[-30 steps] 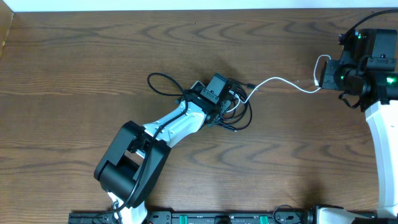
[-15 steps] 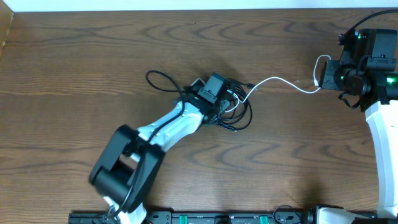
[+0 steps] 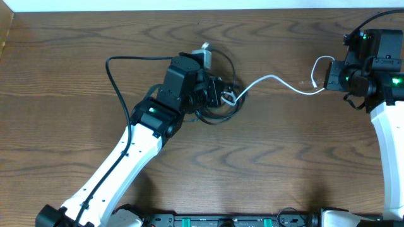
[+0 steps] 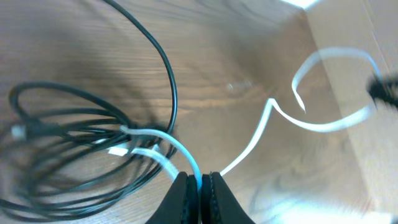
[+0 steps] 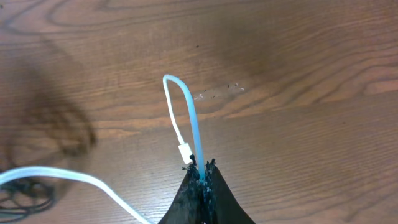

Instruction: Untangle cables

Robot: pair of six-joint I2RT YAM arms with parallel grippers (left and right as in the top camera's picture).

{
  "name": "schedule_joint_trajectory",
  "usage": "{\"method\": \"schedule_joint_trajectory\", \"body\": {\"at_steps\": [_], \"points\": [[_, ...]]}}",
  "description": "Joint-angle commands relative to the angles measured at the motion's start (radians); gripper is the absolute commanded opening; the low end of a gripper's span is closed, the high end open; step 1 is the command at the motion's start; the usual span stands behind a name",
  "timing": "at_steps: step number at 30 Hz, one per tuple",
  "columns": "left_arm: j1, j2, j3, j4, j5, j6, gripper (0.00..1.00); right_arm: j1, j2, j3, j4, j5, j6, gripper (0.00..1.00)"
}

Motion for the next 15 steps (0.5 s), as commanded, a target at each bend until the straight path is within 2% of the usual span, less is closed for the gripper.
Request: {"method": "schedule_joint_trajectory", "body": {"at_steps": [1, 3, 5, 8, 10, 13, 15], "points": [[0.003, 0.020, 0.002, -0.031, 0.097, 0.202, 0.08, 0.000, 0.008, -0.003, -0.004, -0.006, 0.006, 0.01], [0.003, 0.056, 0.002, -0.048, 0.092, 0.201, 0.08, 0.000, 0.009, -0.004, -0.004, -0.006, 0.006, 0.01], [0.003, 0.104, 0.002, -0.055, 0.083, 0.151, 0.08, 0.000, 0.009, -0.004, -0.007, -0.006, 0.006, 0.01], [0.002, 0.188, 0.002, -0.067, 0.034, -0.065, 0.08, 0.000, 0.009, -0.004, -0.008, -0.006, 0.006, 0.01], [0.002, 0.238, 0.002, -0.069, 0.053, -0.147, 0.08, 0.000, 0.009, -0.004, -0.008, -0.006, 0.006, 0.01], [0.003, 0.289, 0.002, -0.085, 0.108, -0.127, 0.08, 0.000, 0.009, -0.004, -0.008, -0.006, 0.006, 0.01], [0.008, 0.304, 0.002, -0.129, 0.107, -0.060, 0.08, 0.000, 0.009, -0.004, -0.008, -0.006, 0.006, 0.01]]}}
